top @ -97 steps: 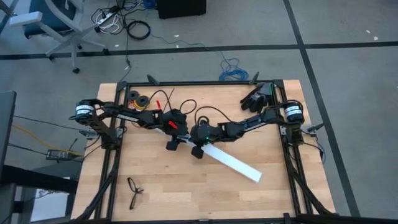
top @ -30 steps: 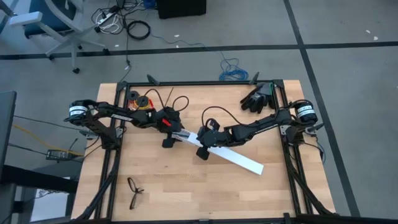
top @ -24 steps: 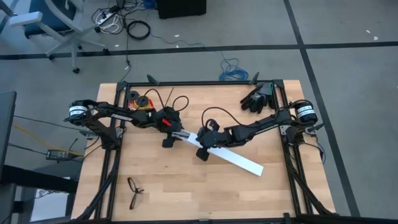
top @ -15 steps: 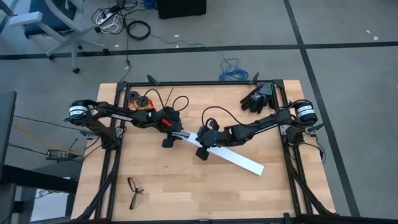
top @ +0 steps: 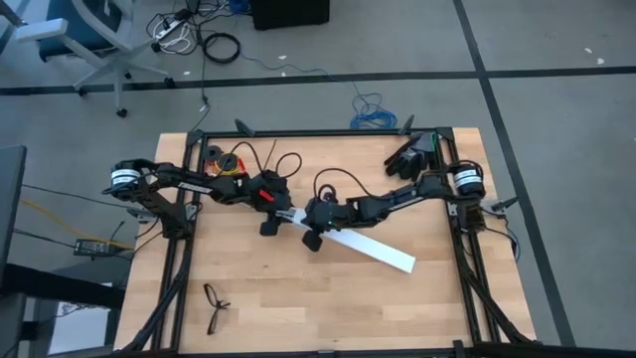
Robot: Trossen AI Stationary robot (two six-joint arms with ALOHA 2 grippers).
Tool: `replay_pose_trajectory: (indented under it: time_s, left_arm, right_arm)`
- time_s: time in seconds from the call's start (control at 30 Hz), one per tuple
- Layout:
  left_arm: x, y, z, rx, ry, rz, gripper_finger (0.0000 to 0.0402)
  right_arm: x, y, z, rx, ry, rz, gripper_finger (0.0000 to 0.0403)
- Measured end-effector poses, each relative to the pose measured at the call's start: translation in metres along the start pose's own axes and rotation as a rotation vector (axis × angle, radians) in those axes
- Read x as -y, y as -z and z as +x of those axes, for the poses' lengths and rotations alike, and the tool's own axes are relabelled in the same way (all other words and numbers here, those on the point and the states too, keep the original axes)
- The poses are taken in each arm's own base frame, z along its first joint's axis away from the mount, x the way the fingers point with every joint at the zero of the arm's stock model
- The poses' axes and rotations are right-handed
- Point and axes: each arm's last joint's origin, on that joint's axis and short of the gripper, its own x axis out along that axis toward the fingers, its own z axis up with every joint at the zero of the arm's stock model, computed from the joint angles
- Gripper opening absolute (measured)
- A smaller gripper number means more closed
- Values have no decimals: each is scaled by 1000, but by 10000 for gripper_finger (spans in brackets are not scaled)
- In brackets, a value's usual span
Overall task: Ziptie cables
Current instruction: Close the white cable duct
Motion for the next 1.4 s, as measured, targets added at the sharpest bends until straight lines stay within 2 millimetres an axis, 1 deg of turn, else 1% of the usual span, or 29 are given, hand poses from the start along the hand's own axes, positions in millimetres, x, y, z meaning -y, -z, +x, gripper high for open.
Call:
replay_pose_trajectory:
  time_s: [0.13,0.4,0.73,0.83,1.03,1.13,1.2,1.3,1.4]
  left_arm:
    - [0,0,0,-2,-7,0,235]
    - [-1,-1,0,-6,-48,-4,239]
    - [-2,-1,0,-27,-65,-8,321]
    - [-4,-1,-4,-49,-104,-9,329]
    - [-4,-4,-24,-24,-153,25,326]
    - [-2,0,-32,-4,-162,38,324]
    - [0,6,-36,-6,-163,34,324]
    - [3,17,-33,4,-161,38,324]
    - [4,24,-29,32,-167,44,324]
  right_arm:
    - [6,-12,12,-4,-33,-28,0]
    - [5,-24,8,57,-53,-115,0]
    - [2,-24,5,57,-58,-120,0]
    - [1,-26,2,62,-62,-120,0]
    - [-6,-30,-13,59,-73,-131,0]
    - [-10,-28,-20,40,-37,-147,0]
    - [-14,-27,-22,42,-25,-154,0]
    - [-15,-25,-24,28,-18,-163,0]
    - [-17,-24,-25,26,-19,-163,0]
